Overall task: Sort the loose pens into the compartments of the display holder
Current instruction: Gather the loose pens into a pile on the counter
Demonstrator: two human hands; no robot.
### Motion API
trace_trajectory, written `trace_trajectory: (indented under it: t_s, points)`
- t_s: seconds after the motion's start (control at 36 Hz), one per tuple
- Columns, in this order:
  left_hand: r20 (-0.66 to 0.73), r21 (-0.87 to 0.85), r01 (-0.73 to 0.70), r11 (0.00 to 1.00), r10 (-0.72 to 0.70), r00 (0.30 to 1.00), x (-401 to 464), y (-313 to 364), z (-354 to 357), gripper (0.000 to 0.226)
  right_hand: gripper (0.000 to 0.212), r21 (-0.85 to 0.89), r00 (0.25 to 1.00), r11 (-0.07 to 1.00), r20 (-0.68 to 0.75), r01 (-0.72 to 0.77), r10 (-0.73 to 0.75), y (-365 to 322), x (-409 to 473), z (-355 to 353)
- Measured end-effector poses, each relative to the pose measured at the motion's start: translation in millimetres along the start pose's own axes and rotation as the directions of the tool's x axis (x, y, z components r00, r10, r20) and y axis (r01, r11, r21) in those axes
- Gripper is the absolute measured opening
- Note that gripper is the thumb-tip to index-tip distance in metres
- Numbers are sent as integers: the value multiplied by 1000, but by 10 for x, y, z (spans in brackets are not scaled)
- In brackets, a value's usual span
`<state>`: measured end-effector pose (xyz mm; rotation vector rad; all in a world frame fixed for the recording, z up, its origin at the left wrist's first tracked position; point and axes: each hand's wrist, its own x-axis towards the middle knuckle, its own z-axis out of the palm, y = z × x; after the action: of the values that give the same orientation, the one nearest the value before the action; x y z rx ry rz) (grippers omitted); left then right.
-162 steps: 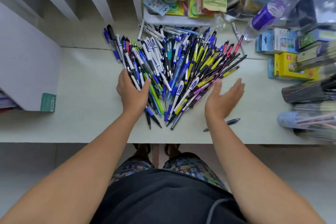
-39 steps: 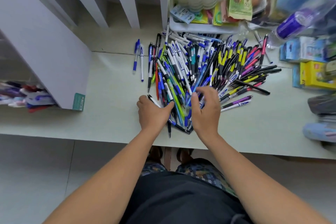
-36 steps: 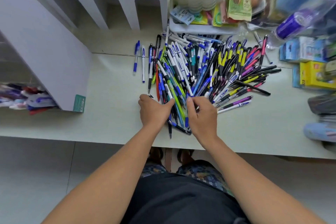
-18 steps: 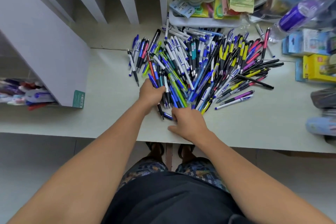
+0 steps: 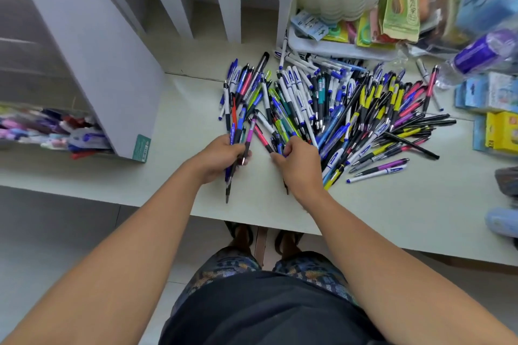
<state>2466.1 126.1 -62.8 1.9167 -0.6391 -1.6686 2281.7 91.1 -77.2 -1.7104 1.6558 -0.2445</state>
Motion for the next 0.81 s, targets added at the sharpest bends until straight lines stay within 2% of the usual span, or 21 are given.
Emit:
trace_trajectory:
  t_s: [0.08,0.19,0.28,0.36,0.44,0.53,0.58,0.72,0.81]
  points:
    - [9,-16,31,999,-31,999,-73,-53,-8,10,35,13,999,999,-16,41,-41,-60,-18,-7]
    - [-69,-79,61,995,-67,995,-110,-64,-21,10,31,0,994,995,-45,103,-103,-146,-83,-6]
    - [-109,-47,96,994,-101,989,-120,-46,-20,12,27,-7,993,995,-63,95,-96,-224,-69,32]
    - [-174,-8,99,995,-99,980,-121,-14,-32,14,27,-61,996,994,5,91,-91,-320,-45,89]
    - [-258,159,46,986,-4,966,-144,11,-134,10,29,-141,994,986,81,89,-78,-402,-18,153]
    - [-221,341,17,940,62,973,-133,0,-289,14,24,-147,992,984,94,96,-83,-456,7,203]
    - [-228,399,11,917,88,970,-104,-22,-399,28,18,-140,991,985,93,103,-91,-486,9,228]
    - [-304,397,-144,906,278,911,38,-27,-514,93,15,-94,993,988,22,121,-119,-516,3,293]
    - [-268,563,-157,811,359,894,199,26,-497,125,13,-68,992,990,1,124,-125,-520,-2,318]
